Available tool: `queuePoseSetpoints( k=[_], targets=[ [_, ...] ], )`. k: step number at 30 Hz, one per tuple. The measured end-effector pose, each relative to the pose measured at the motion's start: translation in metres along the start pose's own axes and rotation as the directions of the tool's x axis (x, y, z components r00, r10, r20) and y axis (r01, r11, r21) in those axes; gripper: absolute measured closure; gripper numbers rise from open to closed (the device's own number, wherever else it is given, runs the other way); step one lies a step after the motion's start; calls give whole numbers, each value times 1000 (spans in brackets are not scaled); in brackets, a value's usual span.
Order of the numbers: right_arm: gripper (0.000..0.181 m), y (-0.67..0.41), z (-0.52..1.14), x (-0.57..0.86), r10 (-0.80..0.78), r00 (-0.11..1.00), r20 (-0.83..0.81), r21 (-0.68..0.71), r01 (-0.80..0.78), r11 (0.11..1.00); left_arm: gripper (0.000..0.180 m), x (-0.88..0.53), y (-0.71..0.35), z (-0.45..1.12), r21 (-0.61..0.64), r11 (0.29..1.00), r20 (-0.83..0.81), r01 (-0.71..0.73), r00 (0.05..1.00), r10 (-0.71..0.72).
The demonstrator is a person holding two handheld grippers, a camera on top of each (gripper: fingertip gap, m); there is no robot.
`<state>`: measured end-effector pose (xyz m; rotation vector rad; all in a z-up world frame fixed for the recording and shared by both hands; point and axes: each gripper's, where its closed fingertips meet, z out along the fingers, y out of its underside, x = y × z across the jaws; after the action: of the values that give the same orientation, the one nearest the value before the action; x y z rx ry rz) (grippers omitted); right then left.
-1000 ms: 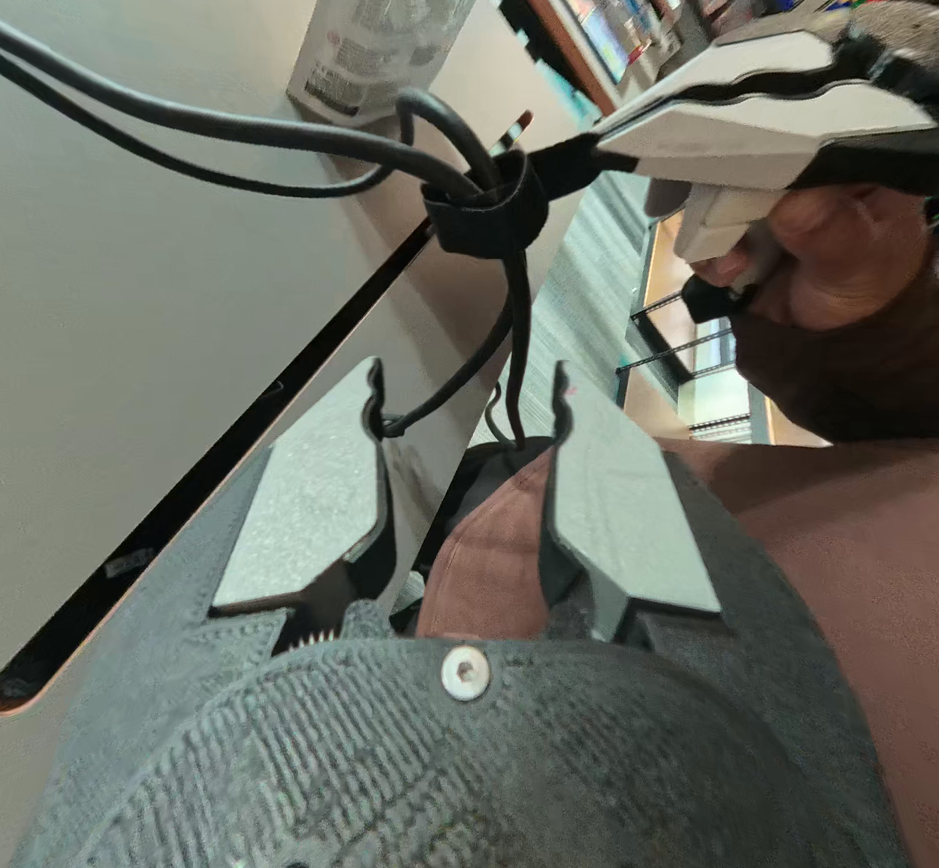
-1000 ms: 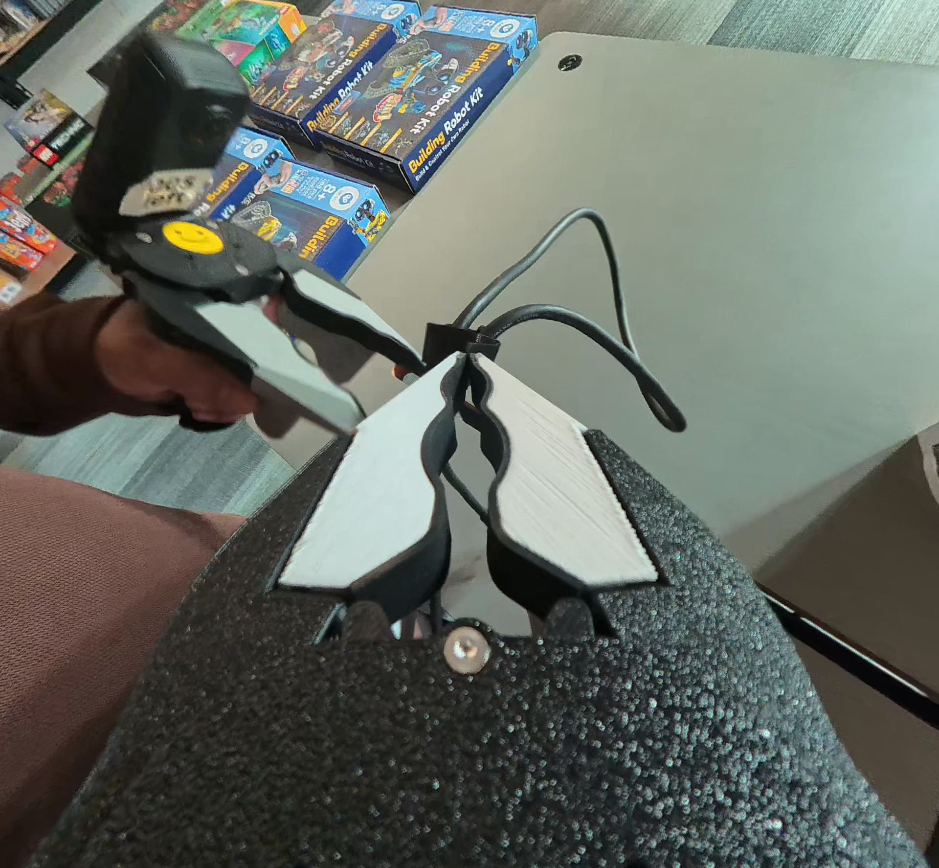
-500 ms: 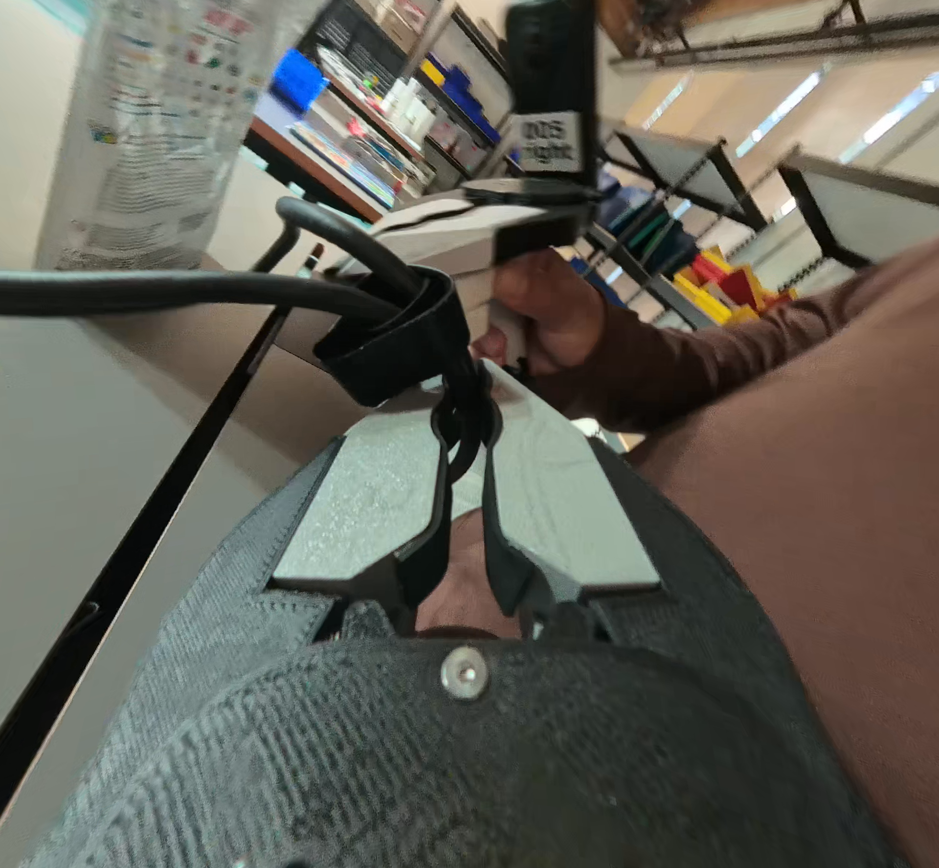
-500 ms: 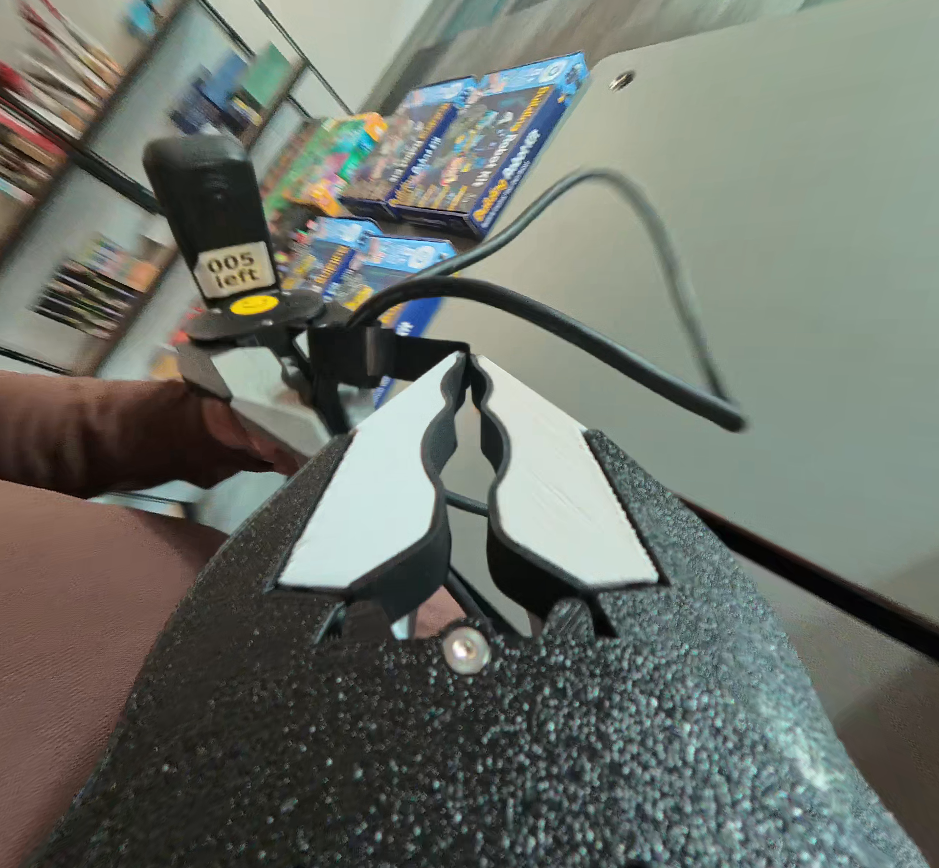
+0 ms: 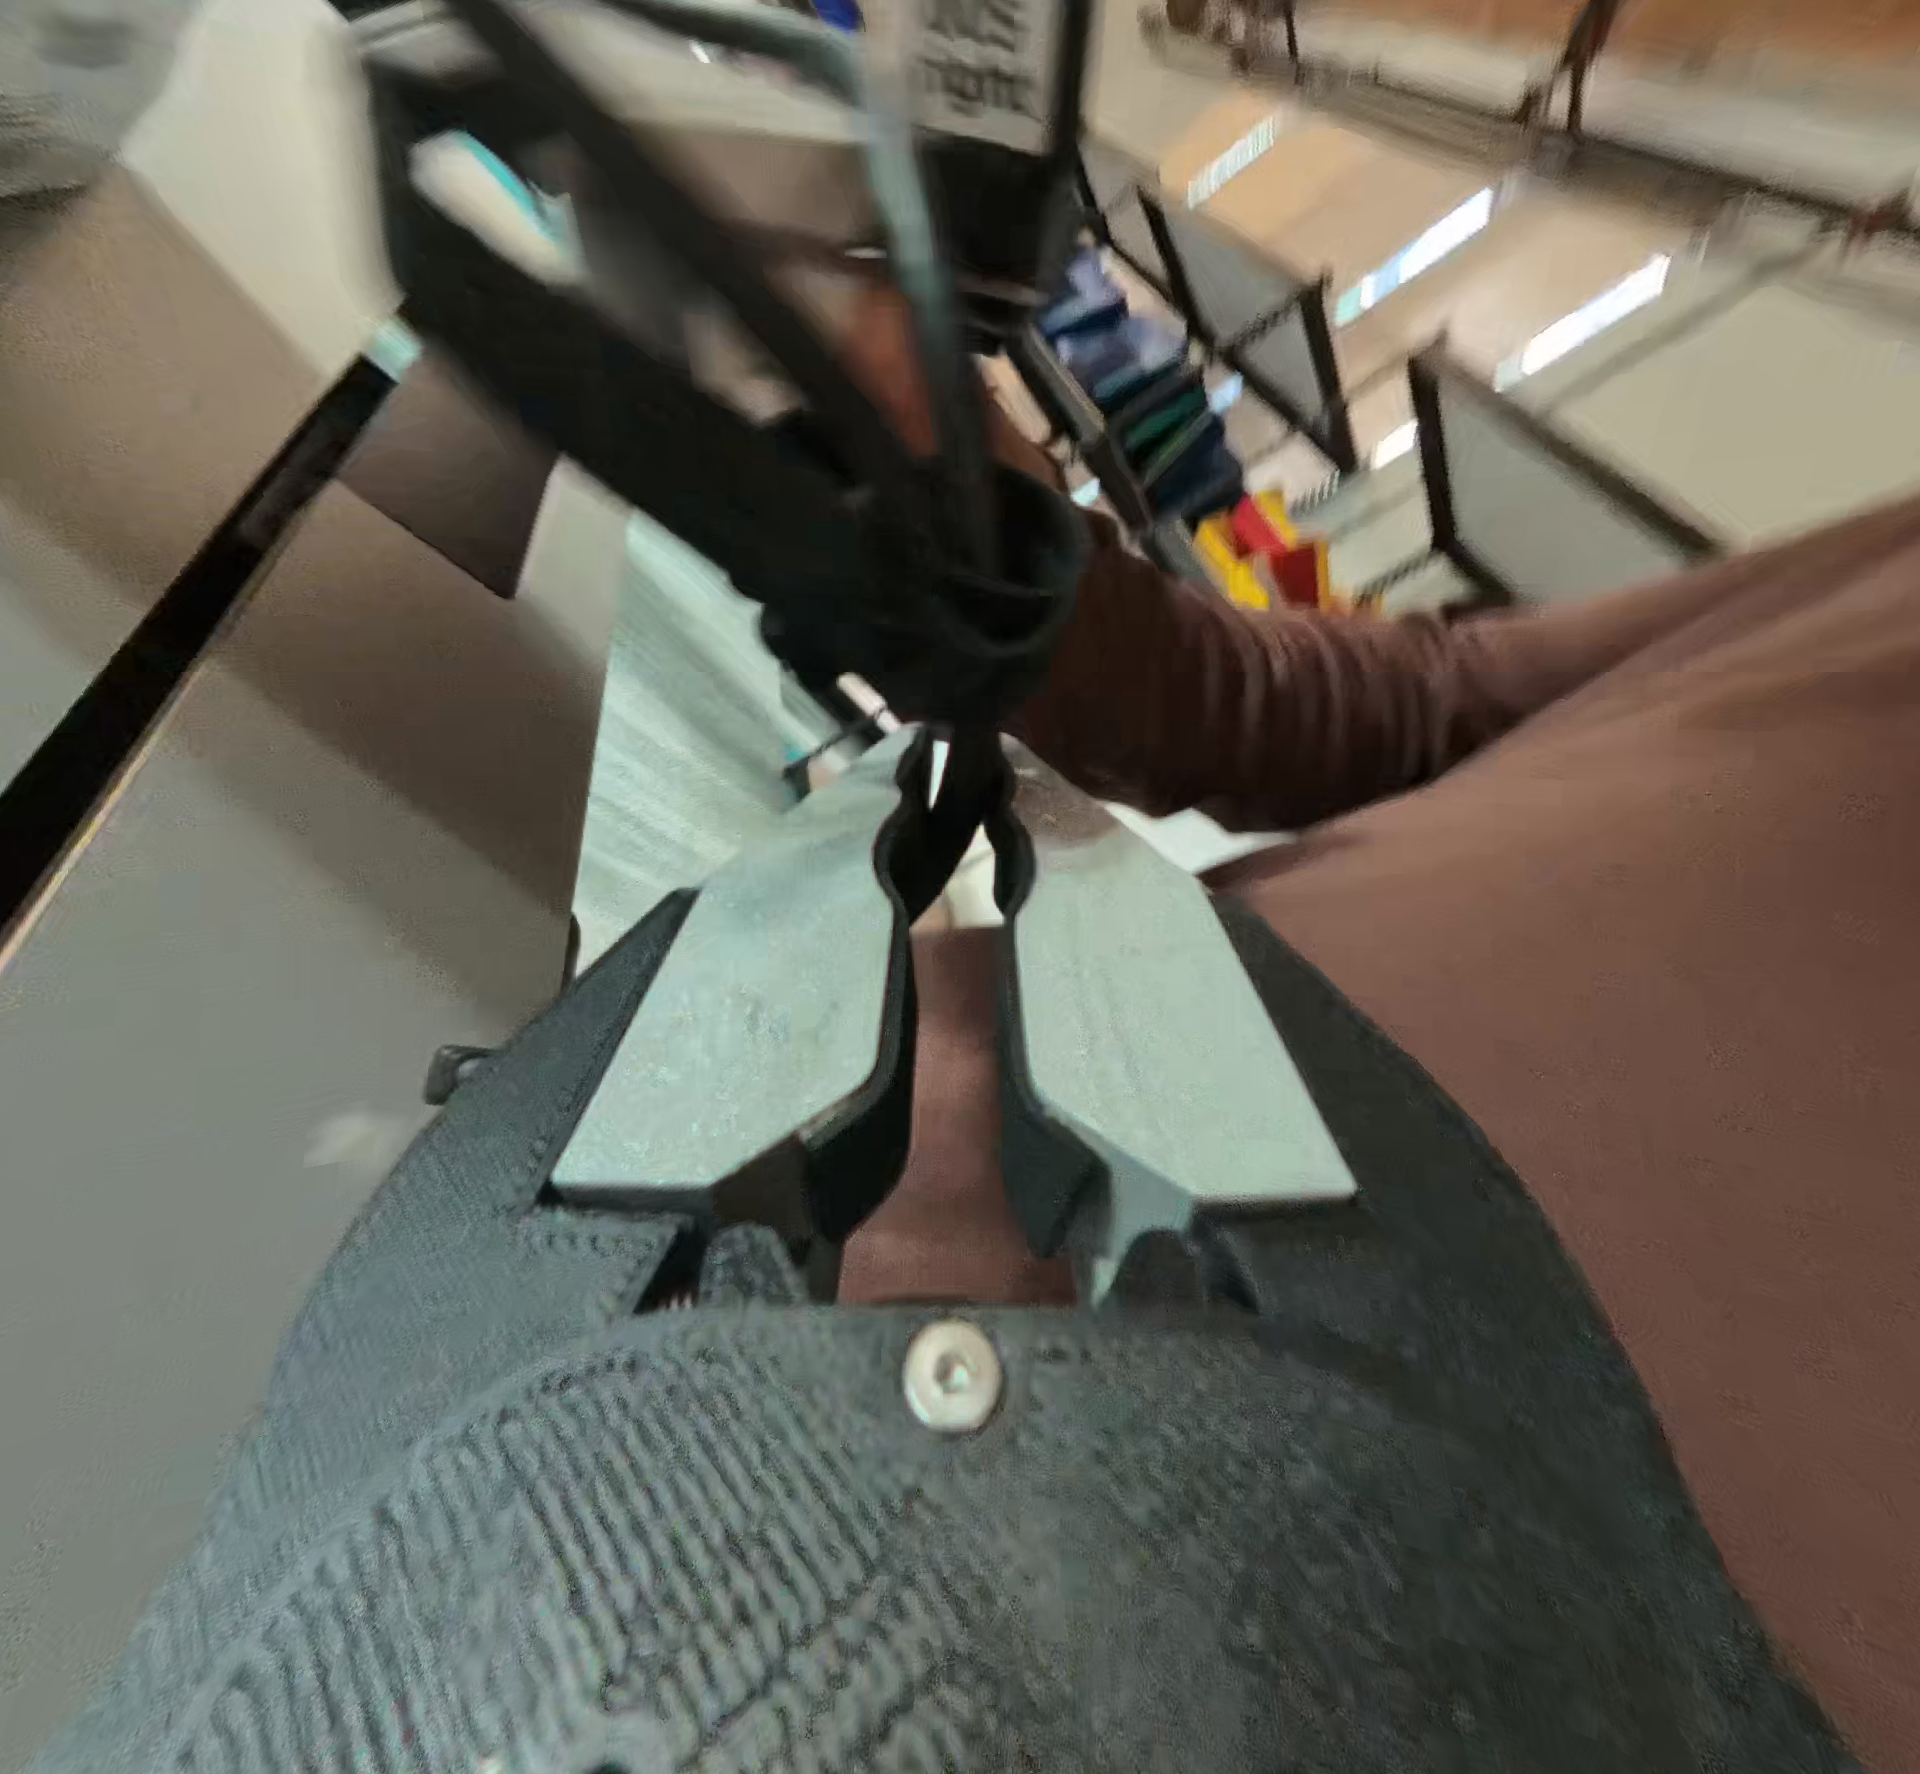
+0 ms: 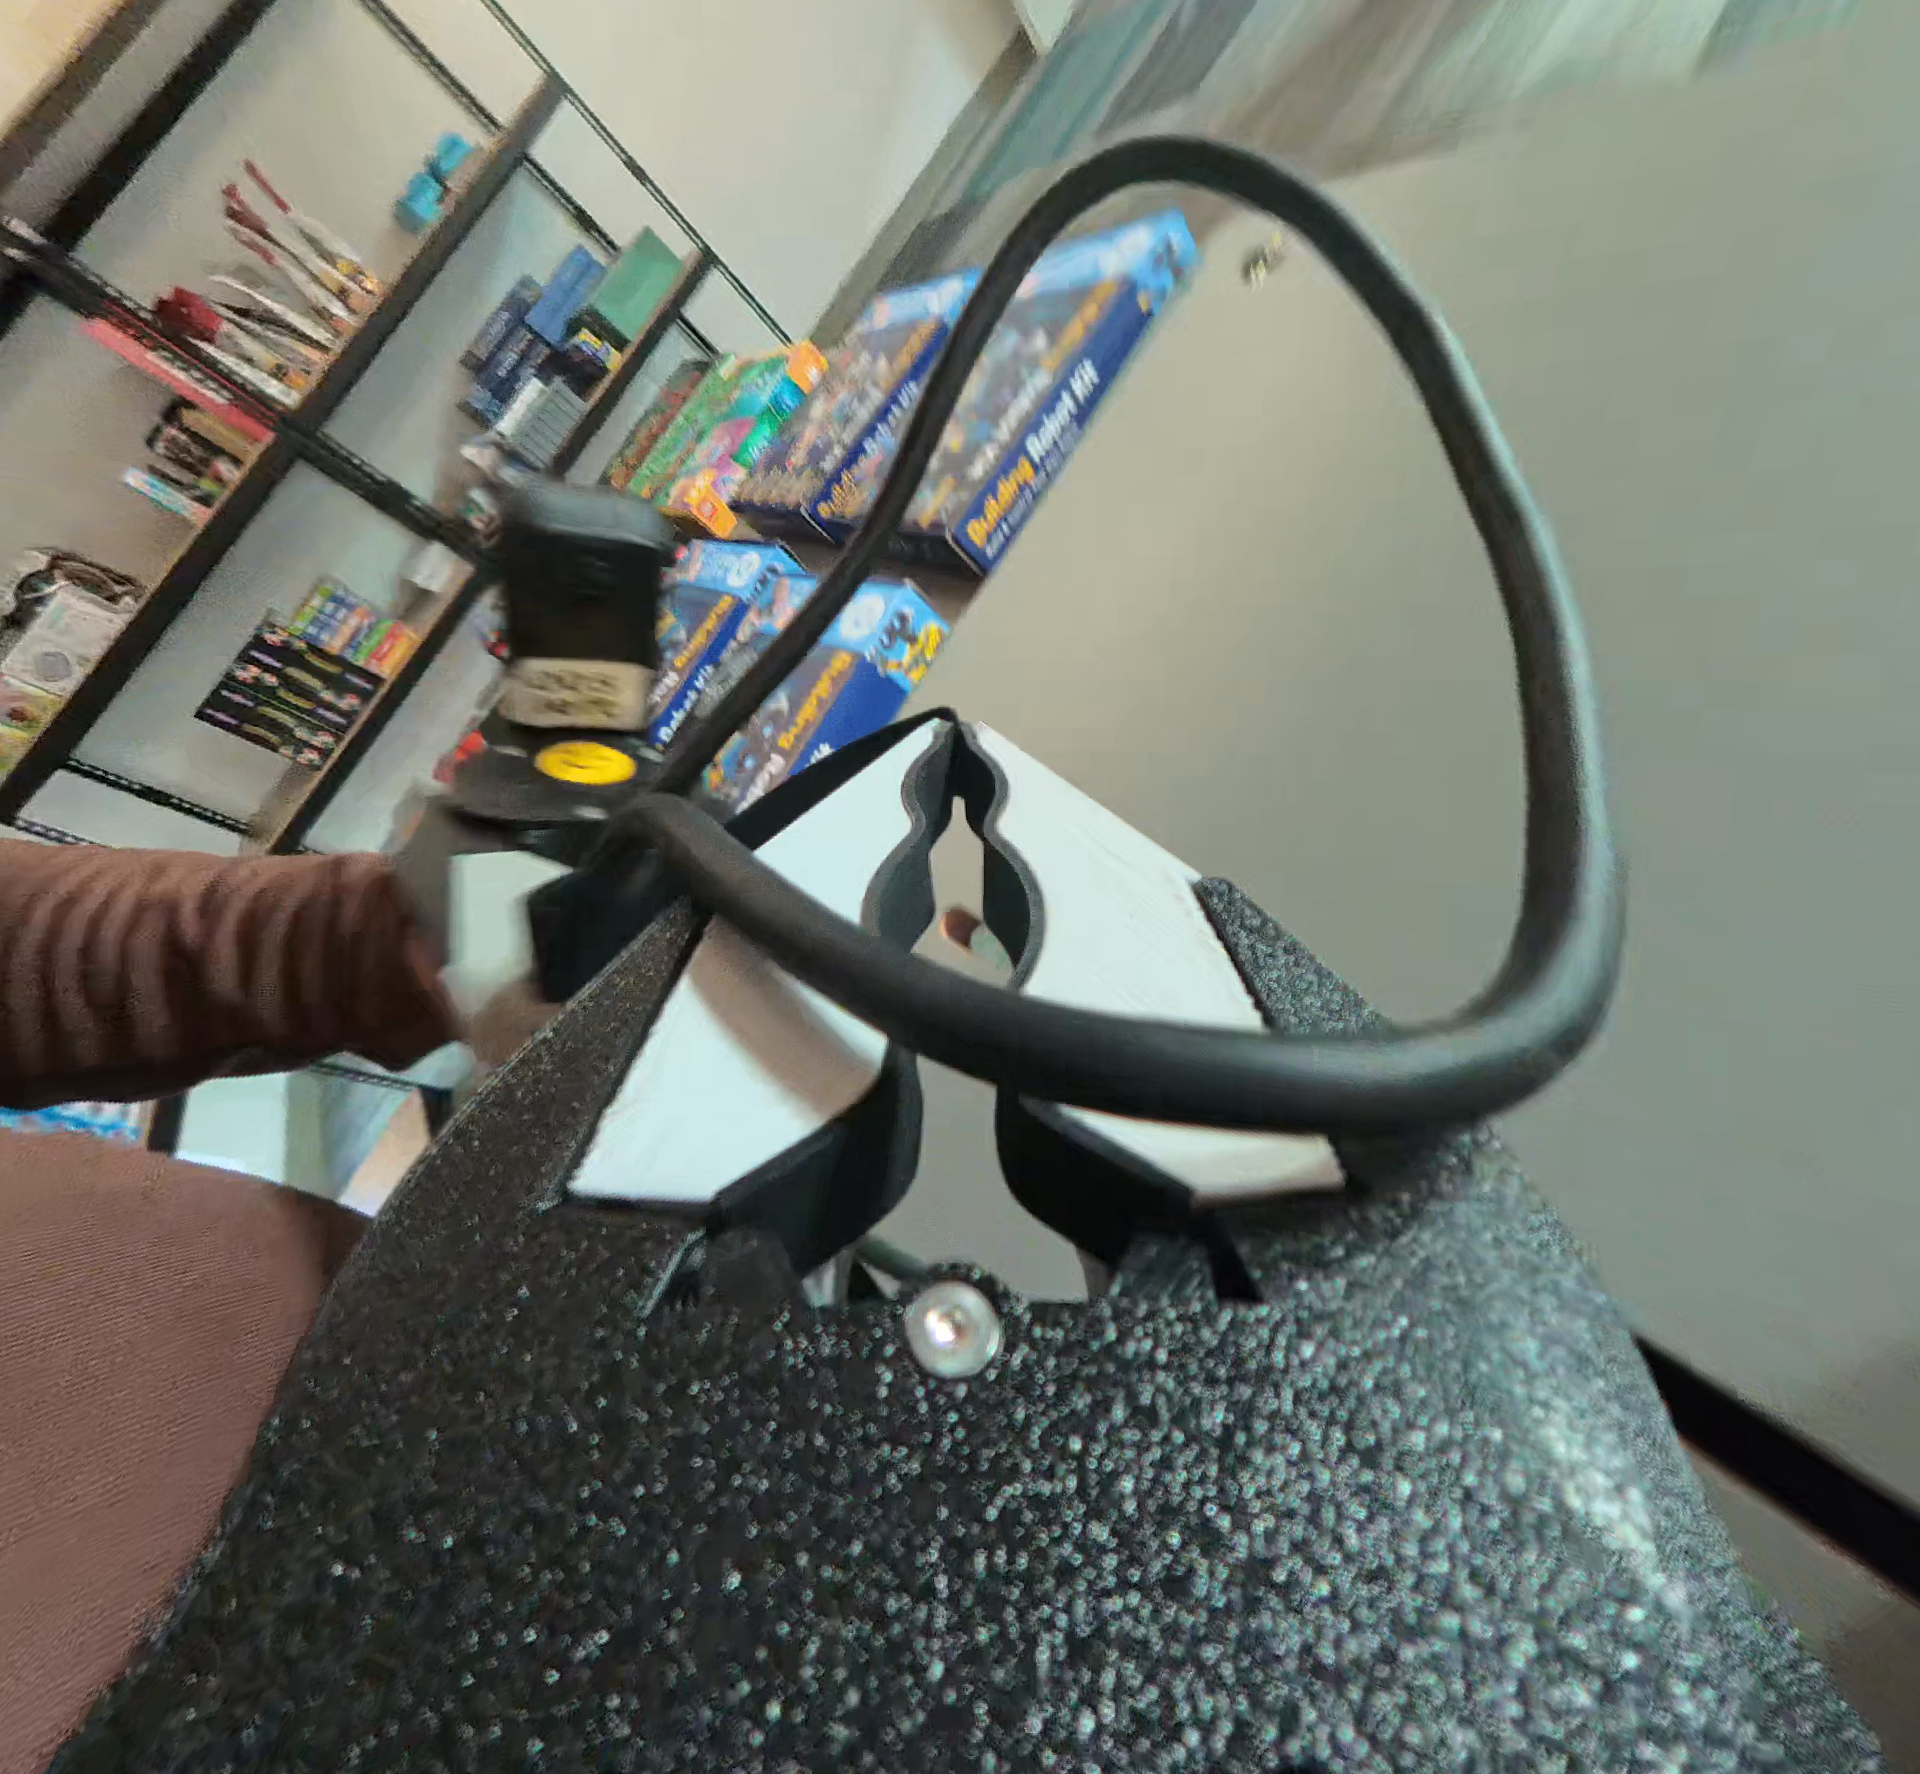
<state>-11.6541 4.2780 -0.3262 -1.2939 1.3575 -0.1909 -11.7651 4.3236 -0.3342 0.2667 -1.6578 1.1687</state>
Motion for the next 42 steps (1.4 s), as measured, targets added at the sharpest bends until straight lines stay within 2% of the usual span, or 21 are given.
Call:
queuePoseSetpoints(
  k=[2,4,6,8,10,14,17,19,21,22,23,27,29,32,33,35,37,38,40,41,42],
  targets=[
    [181,-26,-12,-16,-48,996,69,83,42,996,171,-21,-11,-13,104,993,65,59,996,-66],
    [181,-38,-20,-29,-42,987,158,107,25,994,170,-24,-17,-23,162,985,41,54,997,-61],
    [181,-35,-22,-17,-29,993,114,91,18,996,173,-18,-27,-32,235,970,-17,59,998,-56],
    [181,-17,-18,10,78,996,44,23,-79,997,175,-20,-33,-38,255,966,66,-34,998,18],
    [181,4,-14,27,187,982,39,-24,-186,982,176,-24,-28,-33,172,978,161,-122,983,94],
    [180,53,-4,44,341,940,-12,-187,-337,923,174,-19,-16,-15,62,979,174,-194,968,181],
    [181,56,-14,48,251,965,-74,-188,-260,947,174,-42,-16,-19,54,982,305,-183,939,158],
    [181,36,-24,33,214,977,-17,-120,-215,969,174,-68,-18,-34,74,987,429,-139,898,95],
    [181,16,-32,13,184,982,39,-72,-181,981,171,-87,-14,-51,22,987,538,-161,834,124],
    [181,9,-33,2,162,985,67,-64,-157,985,169,-90,-9,-53,-13,986,539,-169,829,149],
    [181,5,-33,-8,133,987,87,-64,-128,990,166,-91,-4,-53,-50,985,537,-165,827,166],
    [181,-2,-20,-30,52,995,89,-93,-43,995,127,-109,12,-65,-175,980,643,-98,743,188],
    [181,-7,-15,-35,47,995,83,-84,-40,996,120,-101,9,-66,-204,974,659,-96,723,209],
    [181,-10,-10,-40,63,993,100,-84,-55,995,120,-81,-7,-60,-258,946,669,-194,671,320],
    [181,-8,-9,-41,66,992,106,-90,-57,994,119,-76,-13,-57,-288,929,662,-234,653,370],
    [181,-6,-7,-42,74,991,113,-98,-62,993,127,-70,-23,-50,-350,881,632,-319,614,473],
    [181,-1,-6,-43,85,989,120,-113,-72,991,133,-73,-25,-48,-478,797,570,-369,560,601],
    [181,0,-6,-43,92,988,122,-116,-78,990,133,-74,-23,-49,-558,732,512,-391,533,674],
    [181,1,-5,-43,120,983,137,-118,-104,988,137,-73,-20,-55,-717,535,355,-447,427,832],
    [181,1,-5,-43,127,982,142,-116,-111,987,139,-73,-18,-59,-771,436,278,-464,372,886],
    [181,1,-4,-43,129,981,147,-115,-113,987,139,-74,-17,-62,-804,373,232,-463,334,914]
  ],
)
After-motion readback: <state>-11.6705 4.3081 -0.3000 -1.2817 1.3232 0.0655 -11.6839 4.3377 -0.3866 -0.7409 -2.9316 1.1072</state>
